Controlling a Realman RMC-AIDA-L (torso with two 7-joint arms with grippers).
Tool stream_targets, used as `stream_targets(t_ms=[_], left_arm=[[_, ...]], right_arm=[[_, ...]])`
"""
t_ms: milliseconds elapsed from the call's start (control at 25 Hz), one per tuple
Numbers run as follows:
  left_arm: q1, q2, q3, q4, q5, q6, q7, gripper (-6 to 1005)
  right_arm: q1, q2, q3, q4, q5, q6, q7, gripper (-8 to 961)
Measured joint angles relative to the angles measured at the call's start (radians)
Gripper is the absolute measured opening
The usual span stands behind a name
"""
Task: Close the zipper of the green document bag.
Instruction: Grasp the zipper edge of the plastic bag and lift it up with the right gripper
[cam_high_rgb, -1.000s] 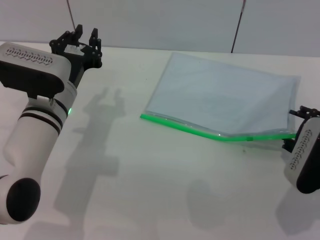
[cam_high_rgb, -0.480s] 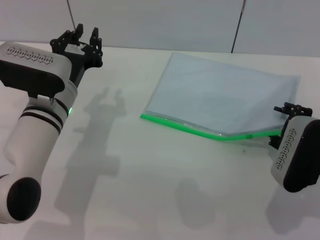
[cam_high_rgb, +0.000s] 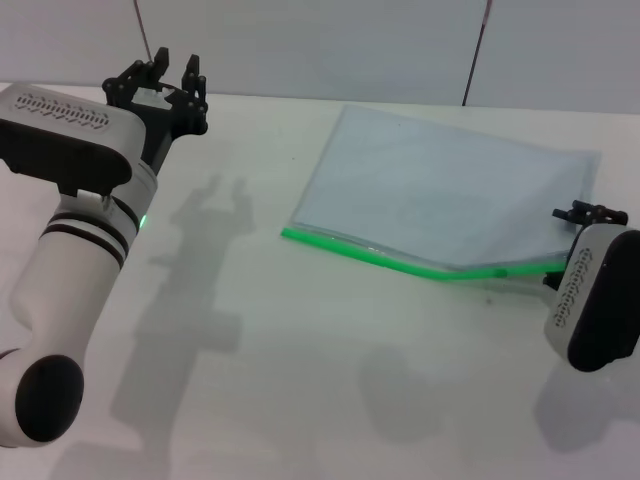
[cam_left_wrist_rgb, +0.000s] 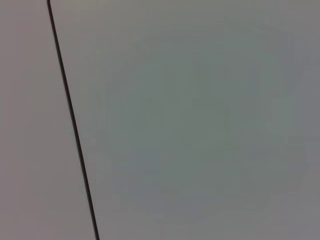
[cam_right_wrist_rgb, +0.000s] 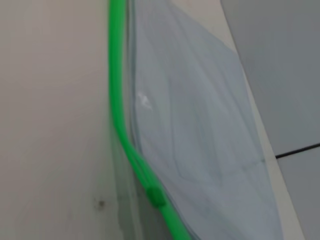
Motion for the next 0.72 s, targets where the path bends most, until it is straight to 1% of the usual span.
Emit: stream_targets(t_ms=[280,440,680,720], left_arm=[[0.0,0.0,0.001,0.0,0.0,0.0,0.0,320],[-0.001,0.0,0.001,0.0,0.0,0.0,-0.002,320],[-0.006,0.0,0.004,0.003,0.0,-0.004,-0.003,320],[-0.007,0.0,0.004,0.003,0.0,-0.006,-0.003,320]], right_arm=[[0.004,0.0,0.011,0.001,0.0,0.002,0.0,563],[0.022,0.0,0.004,0.025,0.0,0.003,0.002,554],[0.052,0.0,0.002,0.057,0.0,0.003,0.063,343],[0.055,0.0,0.001,0.059,0.0,0.001,0.07,328]])
